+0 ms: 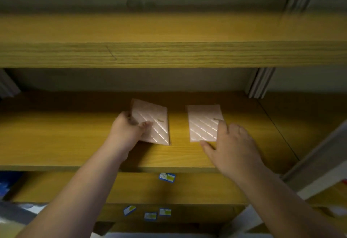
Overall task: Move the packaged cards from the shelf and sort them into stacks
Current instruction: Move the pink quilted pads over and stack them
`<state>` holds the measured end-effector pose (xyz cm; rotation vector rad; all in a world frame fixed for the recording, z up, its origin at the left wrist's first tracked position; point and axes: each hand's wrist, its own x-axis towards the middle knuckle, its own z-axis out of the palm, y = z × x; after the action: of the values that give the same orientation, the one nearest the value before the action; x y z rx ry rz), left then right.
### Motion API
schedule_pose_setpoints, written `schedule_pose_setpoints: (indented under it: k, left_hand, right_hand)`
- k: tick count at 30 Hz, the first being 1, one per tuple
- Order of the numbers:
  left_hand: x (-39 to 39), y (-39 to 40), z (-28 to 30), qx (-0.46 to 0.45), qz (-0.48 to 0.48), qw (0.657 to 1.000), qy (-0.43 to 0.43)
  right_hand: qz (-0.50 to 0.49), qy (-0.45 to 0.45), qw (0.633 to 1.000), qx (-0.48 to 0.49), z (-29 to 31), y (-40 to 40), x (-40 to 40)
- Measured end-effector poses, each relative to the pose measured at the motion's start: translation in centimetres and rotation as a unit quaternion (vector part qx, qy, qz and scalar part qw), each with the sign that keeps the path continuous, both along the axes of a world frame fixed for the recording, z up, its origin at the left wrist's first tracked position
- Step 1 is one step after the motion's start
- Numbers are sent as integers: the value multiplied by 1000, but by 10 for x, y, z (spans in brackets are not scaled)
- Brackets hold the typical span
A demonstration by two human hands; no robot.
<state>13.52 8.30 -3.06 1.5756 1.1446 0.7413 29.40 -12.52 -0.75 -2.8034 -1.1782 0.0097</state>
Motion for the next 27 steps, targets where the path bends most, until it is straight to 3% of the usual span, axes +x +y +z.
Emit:
schedule_pose_setpoints:
  k: [5, 12, 19, 27]
  left_hand:
    - [-21, -22, 4, -87, -57, 985, -139]
    - [-32, -52, 13, -67, -89, 977, -180]
    - [-43, -59, 11, -68, -62, 976, -199]
    - [-37, -60, 7, -93, -58, 973, -201]
  right_hand:
    - [-61, 57, 995, -57, 2, 14, 10]
    - [-80, 53, 990, -106, -1, 47, 1]
    - [-90, 109, 990, -12, 10, 42, 10]
    - [-82, 198, 966, 148, 11, 5, 16]
